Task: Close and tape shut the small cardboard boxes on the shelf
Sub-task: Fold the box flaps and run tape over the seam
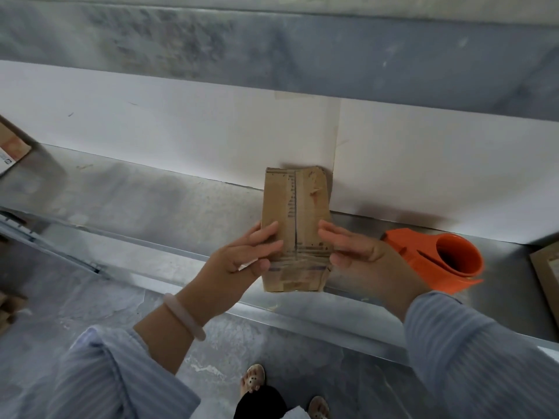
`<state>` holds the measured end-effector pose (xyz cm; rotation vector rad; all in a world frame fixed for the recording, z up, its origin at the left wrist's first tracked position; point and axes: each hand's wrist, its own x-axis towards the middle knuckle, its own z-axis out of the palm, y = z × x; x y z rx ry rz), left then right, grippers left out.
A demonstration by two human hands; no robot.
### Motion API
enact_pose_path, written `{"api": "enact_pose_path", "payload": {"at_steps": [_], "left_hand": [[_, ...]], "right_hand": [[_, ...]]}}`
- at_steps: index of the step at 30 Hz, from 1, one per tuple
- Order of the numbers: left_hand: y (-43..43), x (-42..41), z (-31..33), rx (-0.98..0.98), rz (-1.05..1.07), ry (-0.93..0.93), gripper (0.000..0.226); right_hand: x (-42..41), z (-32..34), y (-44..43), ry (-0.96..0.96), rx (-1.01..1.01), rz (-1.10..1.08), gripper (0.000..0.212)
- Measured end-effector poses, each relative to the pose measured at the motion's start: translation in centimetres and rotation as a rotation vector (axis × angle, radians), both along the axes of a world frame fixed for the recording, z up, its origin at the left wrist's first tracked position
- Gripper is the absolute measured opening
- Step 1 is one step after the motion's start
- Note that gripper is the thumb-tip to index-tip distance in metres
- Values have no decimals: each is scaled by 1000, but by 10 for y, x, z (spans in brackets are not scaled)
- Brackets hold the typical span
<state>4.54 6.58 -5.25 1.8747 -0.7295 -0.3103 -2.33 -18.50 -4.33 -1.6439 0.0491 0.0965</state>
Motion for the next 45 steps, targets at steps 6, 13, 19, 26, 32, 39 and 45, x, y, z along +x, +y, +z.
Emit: {"api": "enact_pose_path", "payload": {"at_steps": [6, 13, 19, 26, 32, 39, 45], "left_hand": [[-35, -32, 0, -321, 321, 544, 55], [-62, -45, -5, -277, 493, 476, 51], [-64, -43, -6, -322, 564, 479, 47], [-52, -40, 0, -232, 561, 479, 54], [-68, -37, -4, -279, 533, 396, 57], [-57, -30, -20, -113, 477, 151, 47], [-35, -16, -36, 193, 380, -213, 95]], "right_hand": [[-15, -16, 39, 117, 246, -378, 51], [-17, -25, 74, 225, 256, -473, 40], [-9, -28, 80, 203, 204, -609, 42], [-9, -13, 69, 198, 221, -560, 45], [-3, -5, 79, 89, 31, -423, 30], [-1, -27, 70, 48, -301, -413, 45], [-8, -44, 47, -33, -701, -313, 91]]}}
